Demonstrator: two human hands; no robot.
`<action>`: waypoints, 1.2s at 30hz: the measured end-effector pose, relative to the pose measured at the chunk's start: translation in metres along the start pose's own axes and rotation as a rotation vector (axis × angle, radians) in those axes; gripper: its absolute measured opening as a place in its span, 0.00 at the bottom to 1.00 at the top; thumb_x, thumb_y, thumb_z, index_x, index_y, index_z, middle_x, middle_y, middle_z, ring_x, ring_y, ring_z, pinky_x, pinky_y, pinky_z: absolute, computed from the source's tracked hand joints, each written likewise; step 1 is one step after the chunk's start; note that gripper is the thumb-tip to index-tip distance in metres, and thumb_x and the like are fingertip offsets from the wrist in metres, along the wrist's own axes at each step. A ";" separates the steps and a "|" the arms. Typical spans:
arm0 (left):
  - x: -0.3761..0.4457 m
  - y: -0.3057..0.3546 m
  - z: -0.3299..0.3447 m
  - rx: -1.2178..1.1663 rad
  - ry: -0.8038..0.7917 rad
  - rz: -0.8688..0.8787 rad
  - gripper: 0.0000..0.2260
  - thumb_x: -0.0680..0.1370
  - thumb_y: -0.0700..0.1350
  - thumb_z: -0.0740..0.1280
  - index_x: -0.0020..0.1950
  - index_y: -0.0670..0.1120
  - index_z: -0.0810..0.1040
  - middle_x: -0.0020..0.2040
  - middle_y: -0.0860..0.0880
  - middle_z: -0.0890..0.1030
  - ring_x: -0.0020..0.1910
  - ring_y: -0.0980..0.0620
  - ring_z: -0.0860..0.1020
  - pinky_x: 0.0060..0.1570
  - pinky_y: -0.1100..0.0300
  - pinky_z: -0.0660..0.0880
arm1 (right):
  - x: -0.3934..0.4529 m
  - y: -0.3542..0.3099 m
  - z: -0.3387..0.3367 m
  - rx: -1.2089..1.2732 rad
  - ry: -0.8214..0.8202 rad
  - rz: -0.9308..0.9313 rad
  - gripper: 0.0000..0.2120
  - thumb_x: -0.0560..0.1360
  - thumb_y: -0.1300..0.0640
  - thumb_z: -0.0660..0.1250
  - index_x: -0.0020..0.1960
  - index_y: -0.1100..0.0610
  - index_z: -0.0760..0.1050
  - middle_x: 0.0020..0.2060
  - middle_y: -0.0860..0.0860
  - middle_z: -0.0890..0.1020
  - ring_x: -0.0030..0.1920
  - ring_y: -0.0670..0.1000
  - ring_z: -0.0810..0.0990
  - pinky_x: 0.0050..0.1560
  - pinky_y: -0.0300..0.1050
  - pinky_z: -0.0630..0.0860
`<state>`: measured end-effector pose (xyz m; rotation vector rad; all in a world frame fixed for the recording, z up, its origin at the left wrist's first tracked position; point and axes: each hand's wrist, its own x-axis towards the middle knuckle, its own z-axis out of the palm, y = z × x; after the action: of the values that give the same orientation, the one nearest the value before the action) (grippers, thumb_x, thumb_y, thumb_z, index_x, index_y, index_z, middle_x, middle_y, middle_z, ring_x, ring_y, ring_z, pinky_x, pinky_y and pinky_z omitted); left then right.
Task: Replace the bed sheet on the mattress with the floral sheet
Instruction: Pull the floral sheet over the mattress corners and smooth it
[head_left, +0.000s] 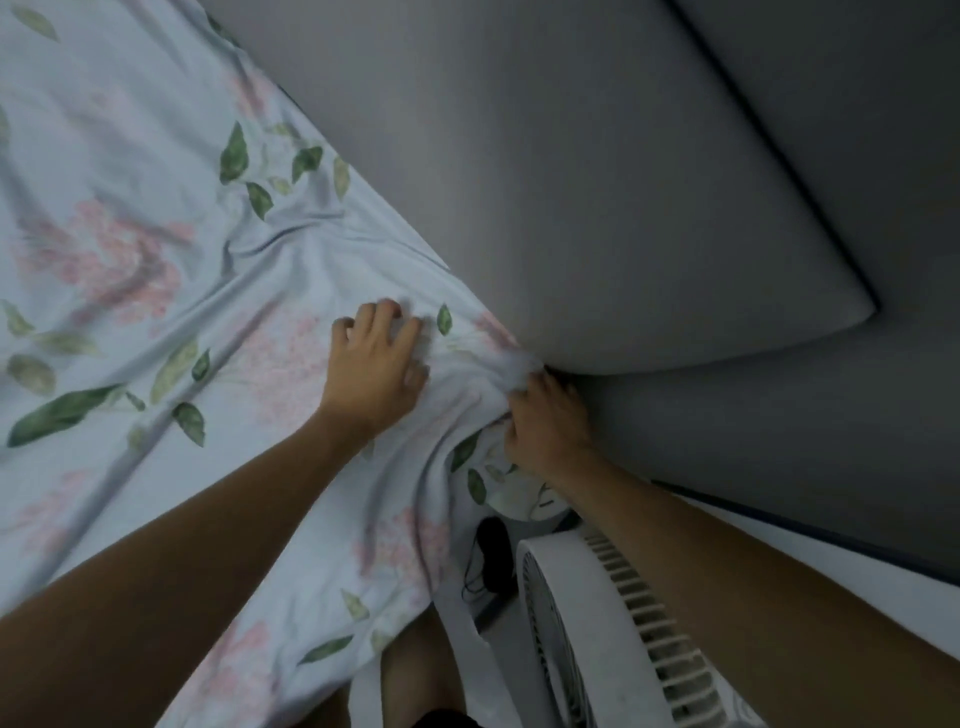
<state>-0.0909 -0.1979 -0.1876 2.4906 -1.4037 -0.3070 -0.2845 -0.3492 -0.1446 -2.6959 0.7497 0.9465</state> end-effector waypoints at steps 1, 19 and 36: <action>-0.016 0.016 0.004 -0.051 0.006 0.083 0.19 0.74 0.54 0.70 0.60 0.44 0.76 0.59 0.39 0.75 0.56 0.37 0.74 0.51 0.45 0.69 | -0.003 0.005 0.000 0.051 -0.102 -0.017 0.21 0.76 0.52 0.67 0.67 0.54 0.74 0.69 0.57 0.70 0.69 0.60 0.70 0.63 0.53 0.71; -0.115 0.126 0.068 -0.036 -0.513 0.302 0.11 0.67 0.40 0.77 0.48 0.48 0.84 0.51 0.48 0.82 0.54 0.44 0.77 0.51 0.49 0.75 | -0.015 0.027 -0.019 -0.497 -0.457 -0.313 0.25 0.82 0.45 0.61 0.77 0.50 0.67 0.71 0.51 0.74 0.73 0.54 0.68 0.79 0.59 0.52; -0.208 0.039 0.022 -0.023 -0.310 -0.058 0.24 0.74 0.51 0.71 0.69 0.48 0.76 0.71 0.42 0.73 0.66 0.40 0.74 0.57 0.45 0.72 | -0.005 -0.038 -0.053 -0.309 -0.533 -0.291 0.23 0.80 0.56 0.63 0.74 0.49 0.71 0.71 0.55 0.74 0.65 0.58 0.76 0.63 0.51 0.76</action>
<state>-0.2351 -0.0411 -0.1839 2.5499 -1.4264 -0.7446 -0.2401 -0.3322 -0.0996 -2.4889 0.1070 1.7023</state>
